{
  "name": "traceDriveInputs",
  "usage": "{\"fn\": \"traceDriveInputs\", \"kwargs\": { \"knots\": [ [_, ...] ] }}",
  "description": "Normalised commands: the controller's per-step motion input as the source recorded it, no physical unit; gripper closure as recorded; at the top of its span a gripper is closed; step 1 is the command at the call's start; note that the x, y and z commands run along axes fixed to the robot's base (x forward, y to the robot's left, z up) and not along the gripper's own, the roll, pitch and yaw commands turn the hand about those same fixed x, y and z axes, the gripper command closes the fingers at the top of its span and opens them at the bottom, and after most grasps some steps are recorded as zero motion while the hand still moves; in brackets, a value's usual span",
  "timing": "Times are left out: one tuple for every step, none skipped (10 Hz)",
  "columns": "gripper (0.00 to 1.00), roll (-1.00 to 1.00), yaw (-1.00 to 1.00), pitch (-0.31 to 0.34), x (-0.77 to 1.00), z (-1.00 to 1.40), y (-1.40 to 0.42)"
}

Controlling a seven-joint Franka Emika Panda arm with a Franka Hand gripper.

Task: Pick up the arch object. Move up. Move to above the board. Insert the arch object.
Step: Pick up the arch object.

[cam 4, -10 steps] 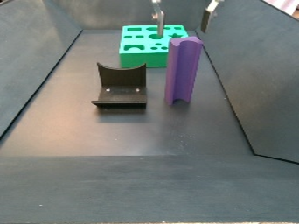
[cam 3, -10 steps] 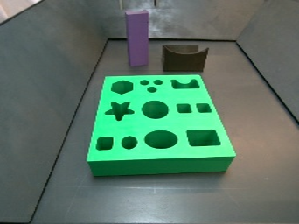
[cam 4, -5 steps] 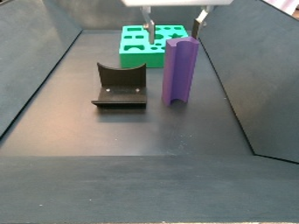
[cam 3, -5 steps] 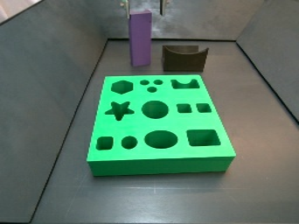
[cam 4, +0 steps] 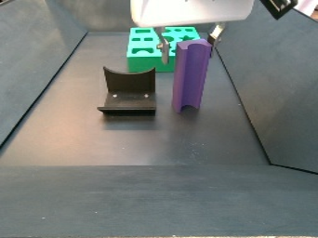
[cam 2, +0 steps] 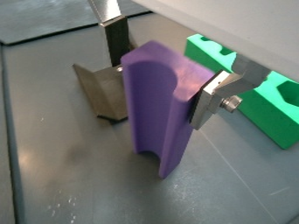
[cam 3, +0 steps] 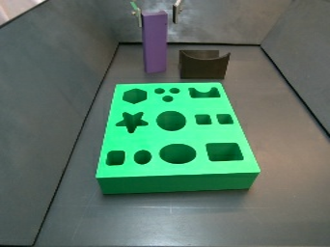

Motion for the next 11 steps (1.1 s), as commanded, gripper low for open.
{"fn": "traceDriveInputs", "kwargs": {
  "knots": [
    [0.00,0.00,0.00,-0.031,0.03,-0.06,0.00],
    [0.00,0.00,0.00,0.000,0.03,-0.03,0.00],
    [1.00,0.00,0.00,0.000,0.00,0.00,0.00],
    [1.00,0.01,0.00,0.000,0.00,0.00,0.00],
    [1.00,0.00,0.00,0.000,0.00,0.00,0.00],
    [1.00,0.00,0.00,0.000,0.00,0.00,0.00],
    [1.00,0.00,0.00,0.000,0.00,0.00,0.00],
    [1.00,0.00,0.00,0.000,0.00,0.00,0.00],
    [1.00,0.00,0.00,0.000,0.00,0.00,0.00],
    [1.00,0.00,0.00,0.000,0.00,0.00,0.00],
    [1.00,0.00,0.00,0.000,0.00,0.00,0.00]
  ]
}}
